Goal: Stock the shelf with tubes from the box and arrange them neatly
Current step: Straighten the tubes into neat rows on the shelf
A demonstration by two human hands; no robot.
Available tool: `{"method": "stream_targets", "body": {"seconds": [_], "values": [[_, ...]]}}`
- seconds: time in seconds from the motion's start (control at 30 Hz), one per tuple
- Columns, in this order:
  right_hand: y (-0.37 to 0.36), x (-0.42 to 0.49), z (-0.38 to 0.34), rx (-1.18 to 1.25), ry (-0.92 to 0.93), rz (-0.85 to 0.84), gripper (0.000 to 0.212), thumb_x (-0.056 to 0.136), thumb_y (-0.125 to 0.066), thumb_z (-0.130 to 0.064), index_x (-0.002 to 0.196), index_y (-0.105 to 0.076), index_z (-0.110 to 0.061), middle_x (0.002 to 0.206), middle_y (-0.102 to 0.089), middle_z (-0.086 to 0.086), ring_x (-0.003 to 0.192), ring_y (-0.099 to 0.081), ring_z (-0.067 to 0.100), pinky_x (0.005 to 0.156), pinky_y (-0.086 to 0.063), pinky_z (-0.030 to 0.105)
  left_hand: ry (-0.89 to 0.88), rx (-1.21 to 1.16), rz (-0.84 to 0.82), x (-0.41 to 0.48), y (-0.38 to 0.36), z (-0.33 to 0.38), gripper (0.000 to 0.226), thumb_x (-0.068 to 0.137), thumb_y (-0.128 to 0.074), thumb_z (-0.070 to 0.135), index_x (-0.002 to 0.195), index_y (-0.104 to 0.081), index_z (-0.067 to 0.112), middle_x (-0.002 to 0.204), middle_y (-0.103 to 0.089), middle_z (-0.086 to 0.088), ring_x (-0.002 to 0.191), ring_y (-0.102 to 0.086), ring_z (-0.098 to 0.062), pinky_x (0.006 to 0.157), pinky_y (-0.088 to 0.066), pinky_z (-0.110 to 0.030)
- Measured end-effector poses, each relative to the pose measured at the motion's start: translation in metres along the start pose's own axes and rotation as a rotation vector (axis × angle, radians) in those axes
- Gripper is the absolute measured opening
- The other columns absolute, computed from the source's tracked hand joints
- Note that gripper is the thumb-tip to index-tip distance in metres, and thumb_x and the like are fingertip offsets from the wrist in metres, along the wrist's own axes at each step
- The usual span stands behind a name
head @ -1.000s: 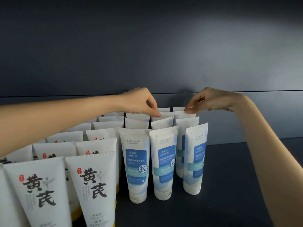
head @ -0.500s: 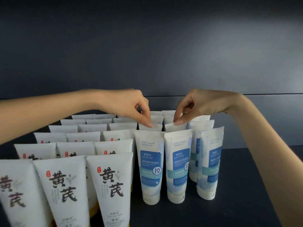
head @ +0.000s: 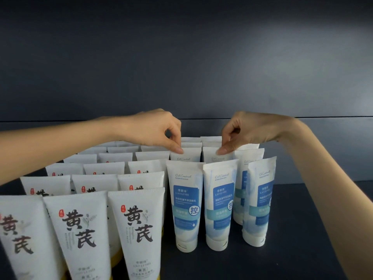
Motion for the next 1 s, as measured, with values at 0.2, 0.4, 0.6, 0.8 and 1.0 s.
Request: {"method": "stream_targets", "body": {"seconds": [0.2,0.4,0.6,0.8,1.0], "values": [[0.0,0.0,0.001,0.0,-0.02,-0.005,0.032,0.076,-0.076,-0.036,0.049,-0.063,-0.025,0.047,-0.045,-0.013,0.049,-0.036,0.003,0.051,-0.028,0.013,0.019,-0.034,-0.008,-0.002,0.0,-0.002,0.021,0.067,-0.069,0.054,0.066,-0.072,0.033,0.076,-0.059,0.023,0.066,-0.052,0.006,0.061,-0.034,-0.021],[-0.002,0.0,-0.001,0.032,-0.008,-0.015,0.029,0.076,-0.077,-0.034,0.053,-0.063,-0.023,0.048,-0.047,-0.013,0.048,-0.039,0.001,0.049,-0.029,0.008,0.006,-0.092,-0.011,-0.003,-0.001,0.0,0.015,0.07,-0.072,0.049,0.062,-0.071,0.037,0.075,-0.061,0.02,0.063,-0.052,0.006,0.058,-0.037,-0.007],[-0.001,0.0,0.001,0.033,-0.022,-0.029,0.024,0.077,-0.076,-0.034,0.061,-0.068,-0.018,0.052,-0.053,-0.014,0.051,-0.044,-0.001,0.051,-0.032,0.006,-0.003,-0.112,-0.025,-0.002,-0.001,-0.001,0.025,0.062,-0.065,0.06,0.066,-0.072,0.037,0.075,-0.061,0.018,0.06,-0.051,0.005,0.057,-0.038,-0.007],[0.0,-0.004,0.001,0.015,-0.037,-0.011,0.028,0.075,-0.076,-0.038,0.062,-0.066,-0.016,0.055,-0.047,-0.006,0.056,-0.036,0.007,0.059,-0.028,0.024,-0.018,-0.069,-0.045,-0.001,0.001,0.001,0.031,0.058,-0.061,0.066,0.067,-0.072,0.038,0.076,-0.062,0.018,0.06,-0.051,0.005,0.057,-0.038,-0.007],[0.014,-0.015,0.008,0.042,-0.082,0.055,0.038,0.063,-0.071,-0.06,0.085,-0.074,-0.029,0.078,-0.068,-0.012,0.071,-0.055,-0.006,0.076,-0.041,0.019,-0.06,-0.062,0.03,0.01,0.004,0.016,0.03,0.063,-0.06,0.067,0.071,-0.073,0.041,0.079,-0.063,0.021,0.069,-0.053,0.012,0.06,-0.034,-0.001]]}}
Point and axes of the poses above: each hand's wrist, its own x-axis towards the middle knuckle, its own y-axis out of the back of the hand, z = x × y, the point moved 5 cm from there along x, towards the middle knuckle
